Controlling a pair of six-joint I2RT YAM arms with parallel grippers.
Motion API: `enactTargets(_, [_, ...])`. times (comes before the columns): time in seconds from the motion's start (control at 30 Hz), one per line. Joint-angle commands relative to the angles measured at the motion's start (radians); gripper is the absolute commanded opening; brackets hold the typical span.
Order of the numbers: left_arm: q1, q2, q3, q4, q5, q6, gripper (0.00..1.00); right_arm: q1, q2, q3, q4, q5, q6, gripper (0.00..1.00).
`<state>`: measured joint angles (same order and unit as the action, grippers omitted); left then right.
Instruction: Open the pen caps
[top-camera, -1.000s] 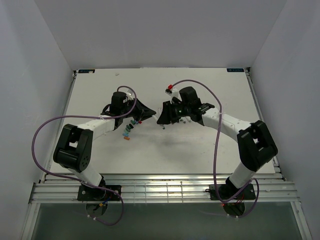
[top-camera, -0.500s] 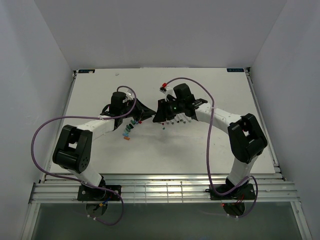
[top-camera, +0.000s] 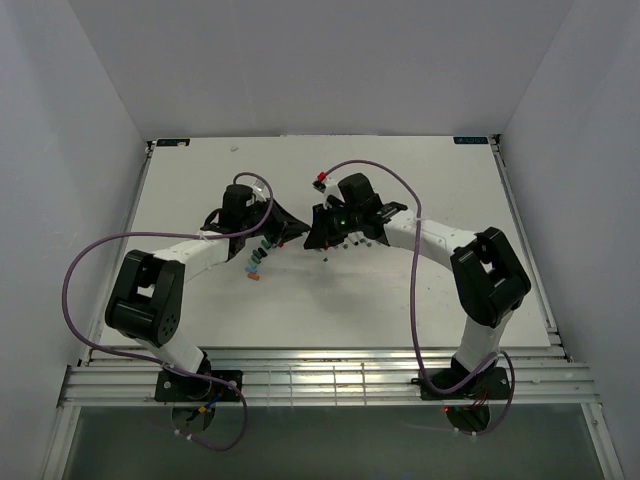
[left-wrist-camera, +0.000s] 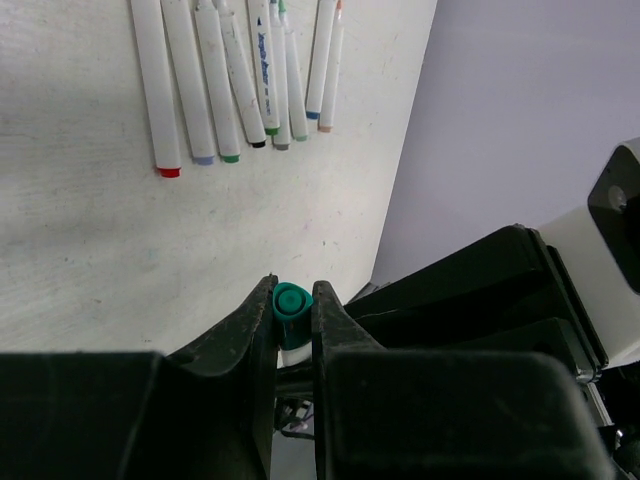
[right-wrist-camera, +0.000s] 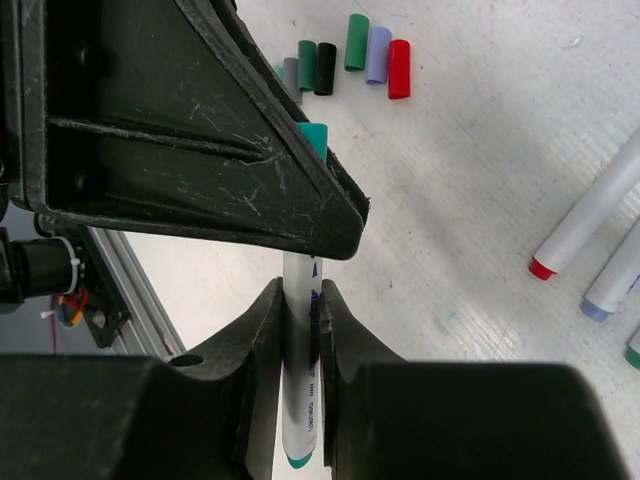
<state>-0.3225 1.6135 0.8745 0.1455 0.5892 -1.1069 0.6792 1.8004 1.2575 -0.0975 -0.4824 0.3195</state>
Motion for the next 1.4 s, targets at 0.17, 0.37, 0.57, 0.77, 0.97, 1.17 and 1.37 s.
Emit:
enactTargets(0.17, [0.069, -0.044, 0.126, 0.028, -0.088, 0.091, 0.0, 0.105, -0.15, -0.264, 0.051, 0.042, 0.045, 0.08])
enactTargets(0.37, [0.134, -0.032, 0.188, -0.015, -0.1, 0.137, 0.0, 0.131, -0.26, -0.391, 0.13, 0.021, 0.087, 0.08])
enactTargets(0.57, [0.143, -0.066, 0.166, -0.052, -0.106, 0.173, 0.0, 0.129, -0.291, -0.343, 0.099, 0.051, 0.064, 0.08])
enactTargets(0.77, [0.145, -0.22, 0.083, -0.26, -0.186, 0.269, 0.0, 0.008, -0.234, -0.221, -0.02, 0.166, -0.019, 0.08])
enactTargets(0.97, [0.148, -0.42, -0.12, -0.423, -0.215, 0.266, 0.0, -0.251, -0.208, -0.146, -0.041, 0.139, -0.023, 0.08])
enactTargets(1.17, [0.151, -0.498, -0.215, -0.54, -0.276, 0.228, 0.0, -0.433, -0.151, -0.057, -0.09, 0.153, -0.065, 0.08])
enactTargets(1.37, [0.151, -0.475, -0.267, -0.564, -0.275, 0.187, 0.0, -0.538, -0.101, -0.001, -0.134, 0.206, -0.111, 0.08])
